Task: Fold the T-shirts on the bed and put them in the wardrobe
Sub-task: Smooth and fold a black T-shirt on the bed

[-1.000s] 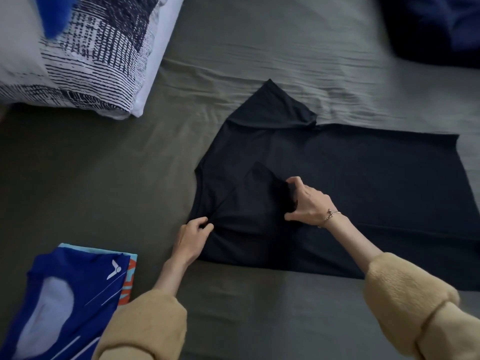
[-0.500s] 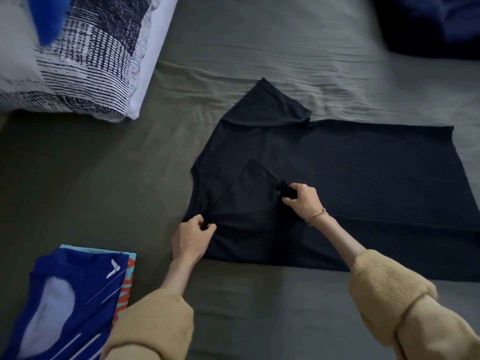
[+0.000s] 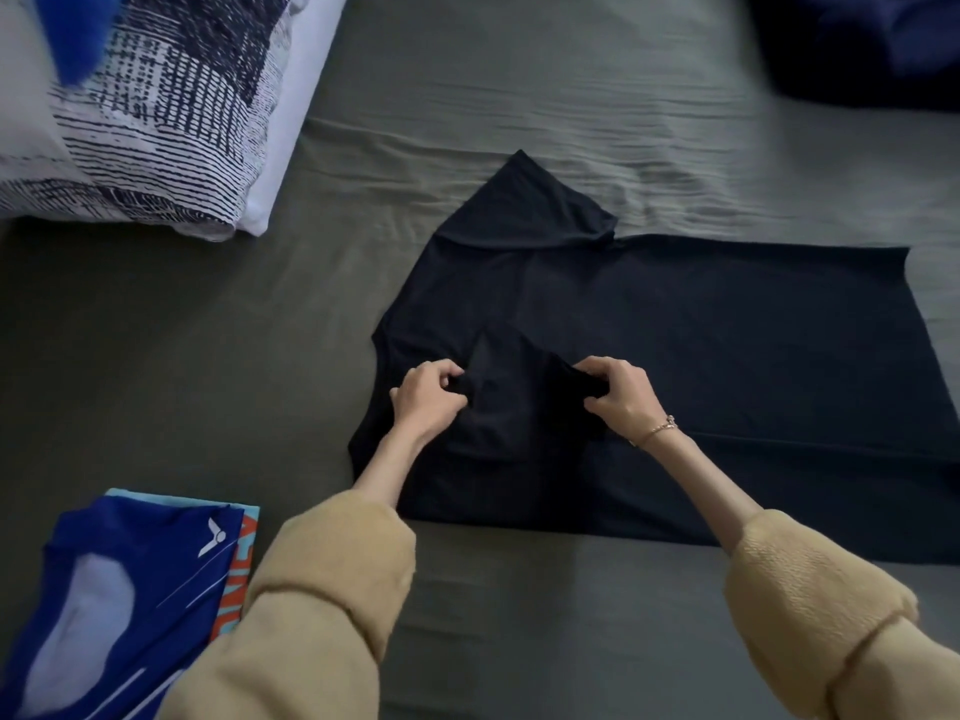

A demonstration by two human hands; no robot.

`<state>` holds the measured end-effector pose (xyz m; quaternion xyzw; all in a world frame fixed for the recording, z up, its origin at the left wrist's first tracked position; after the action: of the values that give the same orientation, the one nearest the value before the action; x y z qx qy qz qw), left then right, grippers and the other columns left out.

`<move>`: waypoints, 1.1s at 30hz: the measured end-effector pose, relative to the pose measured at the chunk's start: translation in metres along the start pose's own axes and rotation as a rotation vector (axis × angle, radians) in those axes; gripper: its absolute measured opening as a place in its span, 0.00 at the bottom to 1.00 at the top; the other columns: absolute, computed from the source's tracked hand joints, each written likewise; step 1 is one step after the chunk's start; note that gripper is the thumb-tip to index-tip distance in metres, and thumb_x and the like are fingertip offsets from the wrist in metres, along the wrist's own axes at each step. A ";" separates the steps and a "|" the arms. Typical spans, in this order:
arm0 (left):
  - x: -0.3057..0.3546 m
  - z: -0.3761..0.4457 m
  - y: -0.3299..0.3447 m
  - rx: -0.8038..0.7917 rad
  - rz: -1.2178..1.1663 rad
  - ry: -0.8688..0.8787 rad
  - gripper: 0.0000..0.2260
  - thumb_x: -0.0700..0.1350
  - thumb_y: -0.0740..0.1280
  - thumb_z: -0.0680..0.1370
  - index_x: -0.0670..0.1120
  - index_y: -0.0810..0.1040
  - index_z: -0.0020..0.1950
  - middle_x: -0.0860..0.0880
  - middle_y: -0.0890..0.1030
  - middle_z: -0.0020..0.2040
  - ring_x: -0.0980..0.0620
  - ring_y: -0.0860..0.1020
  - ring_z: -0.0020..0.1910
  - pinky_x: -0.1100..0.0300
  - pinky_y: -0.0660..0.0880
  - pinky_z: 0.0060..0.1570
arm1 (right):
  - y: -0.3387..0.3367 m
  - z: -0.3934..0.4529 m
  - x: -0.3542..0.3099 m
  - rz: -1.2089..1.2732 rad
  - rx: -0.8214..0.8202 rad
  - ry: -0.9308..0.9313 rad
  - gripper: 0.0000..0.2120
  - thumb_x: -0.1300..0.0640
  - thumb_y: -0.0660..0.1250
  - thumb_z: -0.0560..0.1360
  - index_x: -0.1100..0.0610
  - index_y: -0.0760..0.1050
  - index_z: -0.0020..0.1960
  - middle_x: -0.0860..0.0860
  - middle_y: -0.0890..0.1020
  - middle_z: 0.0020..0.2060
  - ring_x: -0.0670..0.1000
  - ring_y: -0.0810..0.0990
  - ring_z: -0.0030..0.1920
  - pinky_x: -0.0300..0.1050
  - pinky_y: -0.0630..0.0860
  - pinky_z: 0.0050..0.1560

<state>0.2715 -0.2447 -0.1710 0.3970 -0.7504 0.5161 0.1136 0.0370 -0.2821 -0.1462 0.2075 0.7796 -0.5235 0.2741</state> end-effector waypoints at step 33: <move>0.028 -0.102 0.064 -0.226 0.980 0.573 0.25 0.43 0.63 0.70 0.45 0.62 0.66 0.50 0.76 0.54 0.48 0.73 0.54 0.46 0.54 0.66 | 0.040 -0.081 0.015 -0.474 -0.109 -0.200 0.24 0.76 0.58 0.64 0.55 0.74 0.52 0.47 0.71 0.50 0.50 0.68 0.54 0.41 0.59 0.53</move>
<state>0.1833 -0.1604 -0.1540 -0.1669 -0.8365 0.5119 0.1016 0.0324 -0.1912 -0.1596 -0.0489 0.8025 -0.5482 0.2304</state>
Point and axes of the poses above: each hand's wrist, its own z-axis towards the middle knuckle, its own y-axis out of the palm, x = y × z, the point moved 10 cm from there along z, towards the middle knuckle
